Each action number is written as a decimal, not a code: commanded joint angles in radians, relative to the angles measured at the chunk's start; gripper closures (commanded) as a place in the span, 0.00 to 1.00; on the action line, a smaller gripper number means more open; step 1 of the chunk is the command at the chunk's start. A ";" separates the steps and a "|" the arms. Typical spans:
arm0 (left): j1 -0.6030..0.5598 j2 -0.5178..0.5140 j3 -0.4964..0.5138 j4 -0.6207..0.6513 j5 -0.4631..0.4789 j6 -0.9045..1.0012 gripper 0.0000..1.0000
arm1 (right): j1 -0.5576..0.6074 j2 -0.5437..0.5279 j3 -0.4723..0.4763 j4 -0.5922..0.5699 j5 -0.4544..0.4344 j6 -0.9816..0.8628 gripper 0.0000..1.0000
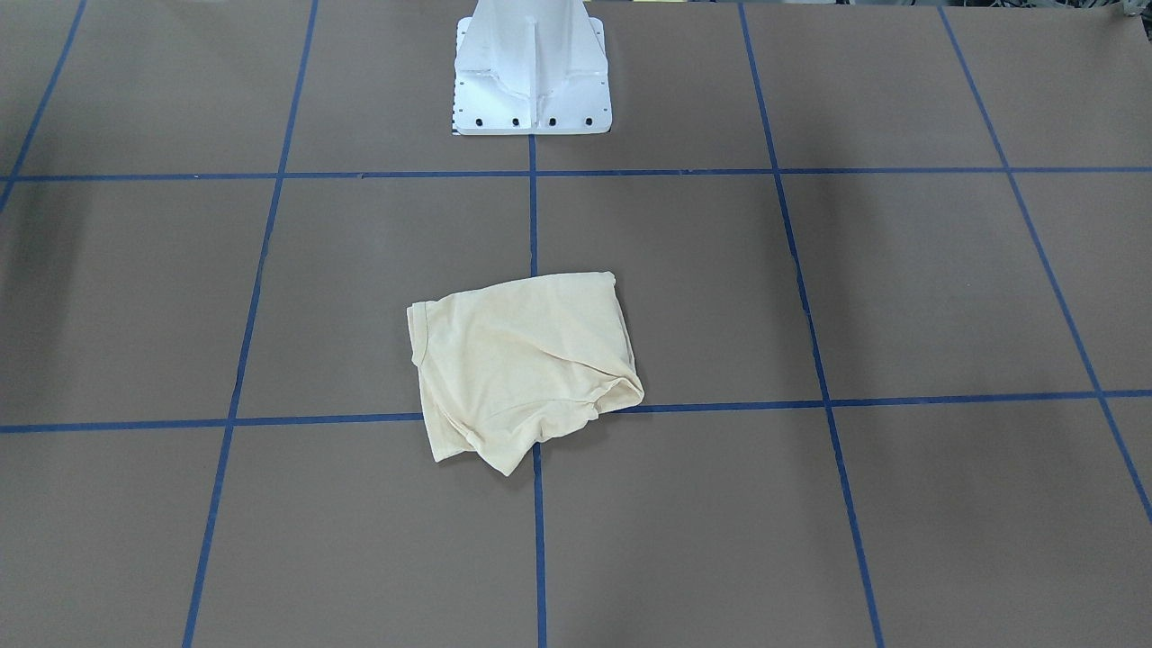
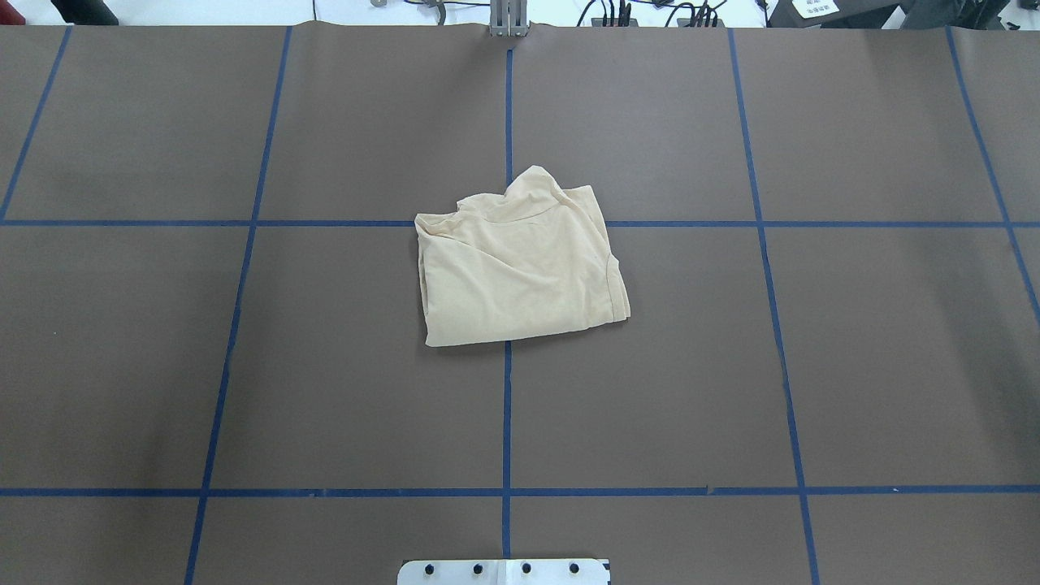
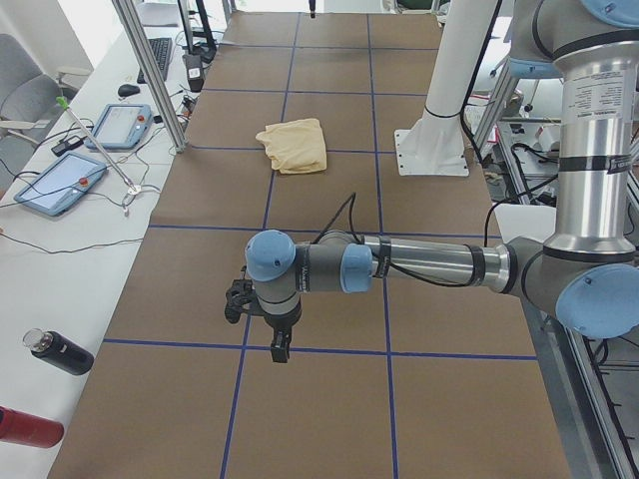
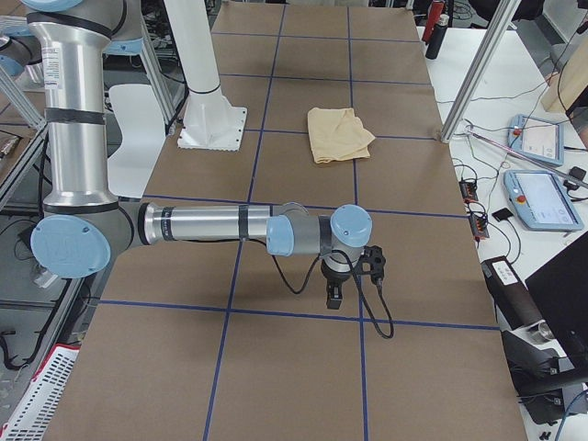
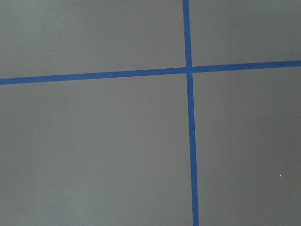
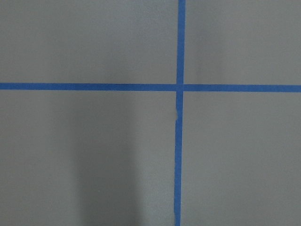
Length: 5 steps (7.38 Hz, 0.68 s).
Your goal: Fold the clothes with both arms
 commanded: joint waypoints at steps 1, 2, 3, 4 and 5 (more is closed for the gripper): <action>0.000 0.005 0.004 -0.035 0.000 -0.012 0.00 | -0.001 0.000 0.000 0.000 0.000 0.001 0.00; 0.000 0.007 0.007 -0.043 0.000 -0.012 0.00 | 0.000 0.000 0.000 0.000 0.000 0.000 0.00; 0.000 0.007 0.007 -0.044 0.000 -0.012 0.00 | 0.000 0.000 0.000 0.000 0.000 0.001 0.00; 0.000 0.007 0.007 -0.044 0.000 -0.012 0.00 | -0.001 0.002 0.000 0.000 0.000 0.001 0.00; 0.000 0.007 0.007 -0.044 0.000 -0.012 0.00 | -0.001 0.002 -0.001 -0.001 0.000 0.003 0.00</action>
